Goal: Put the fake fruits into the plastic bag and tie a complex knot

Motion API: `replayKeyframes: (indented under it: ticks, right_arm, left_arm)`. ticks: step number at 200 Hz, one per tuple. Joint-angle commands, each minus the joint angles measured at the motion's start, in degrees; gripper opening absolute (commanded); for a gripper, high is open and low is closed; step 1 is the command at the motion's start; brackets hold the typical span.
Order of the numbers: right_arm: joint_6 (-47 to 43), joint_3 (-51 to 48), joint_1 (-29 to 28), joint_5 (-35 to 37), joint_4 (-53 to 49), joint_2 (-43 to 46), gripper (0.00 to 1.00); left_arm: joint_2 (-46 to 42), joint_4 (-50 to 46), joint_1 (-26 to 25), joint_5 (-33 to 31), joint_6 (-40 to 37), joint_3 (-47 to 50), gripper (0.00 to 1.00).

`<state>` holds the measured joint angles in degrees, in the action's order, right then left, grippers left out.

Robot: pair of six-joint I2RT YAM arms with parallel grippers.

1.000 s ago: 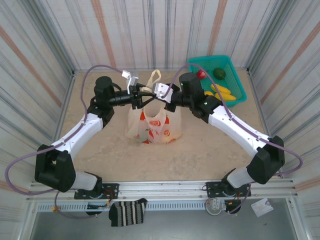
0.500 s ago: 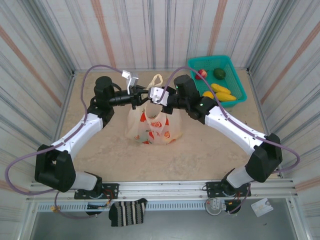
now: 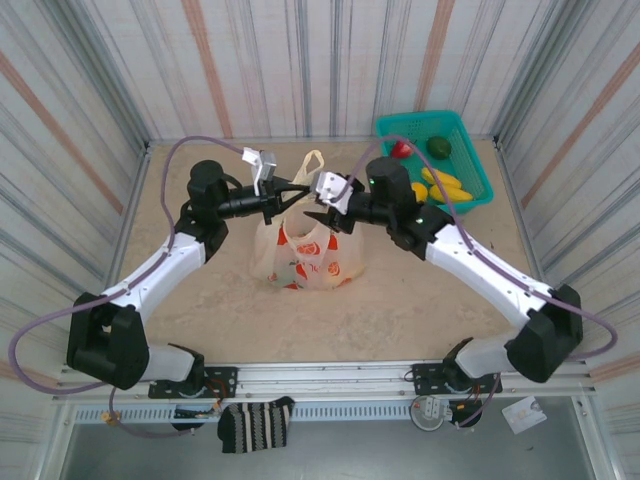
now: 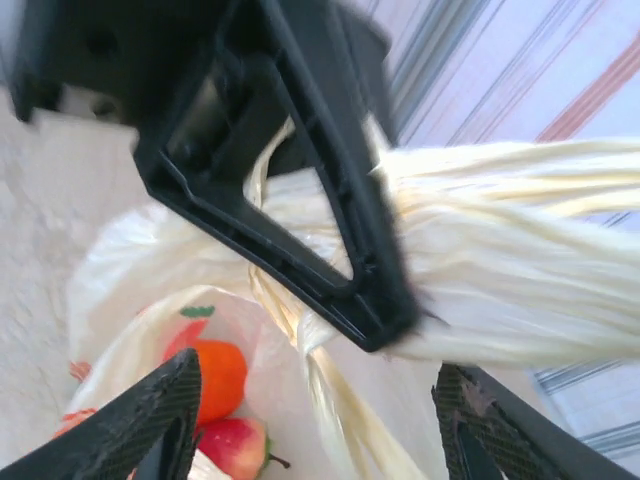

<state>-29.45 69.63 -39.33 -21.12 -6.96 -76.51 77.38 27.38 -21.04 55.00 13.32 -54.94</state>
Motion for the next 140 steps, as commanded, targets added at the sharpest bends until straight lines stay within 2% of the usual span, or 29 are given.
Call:
replayKeyframes:
  ticks: [1,12,30,41,55,76,99,140]
  right_arm:
    - [16.5,1.2,1.5,-2.9,2.5,5.4,0.75]
    - [22.7,4.6,2.7,-2.7,-0.8,4.8,0.75]
    - [30.8,9.9,5.0,-1.9,-4.7,2.7,0.60]
    - [35.3,12.4,6.1,-2.0,-6.2,1.6,0.62]
    - [43.1,19.6,8.5,-1.9,-13.4,-2.5,0.65]
    - [51.8,32.6,12.3,-12.7,-24.8,-11.1,0.69]
    - [53.0,40.1,12.2,-19.0,-31.2,-16.5,0.65]
    - [51.3,44.7,10.8,-20.6,-37.1,-20.2,0.52]
  left_arm:
    - [-1.7,3.1,-0.2,-0.6,-2.1,1.0,0.00]
    - [-1.6,3.6,-0.2,-0.3,-1.9,1.1,0.00]
    - [-1.6,4.0,-0.2,0.0,-2.1,1.3,0.00]
    - [-1.6,4.1,-0.2,0.1,-2.2,1.4,0.00]
    - [-1.7,4.2,-0.3,0.2,-2.5,1.7,0.00]
    - [-1.9,3.7,-0.4,0.1,-3.2,1.8,0.00]
    - [-2.5,2.1,-0.8,-0.5,-4.7,1.8,0.00]
    - [-2.4,1.2,-1.1,-0.8,-5.7,1.7,0.00]
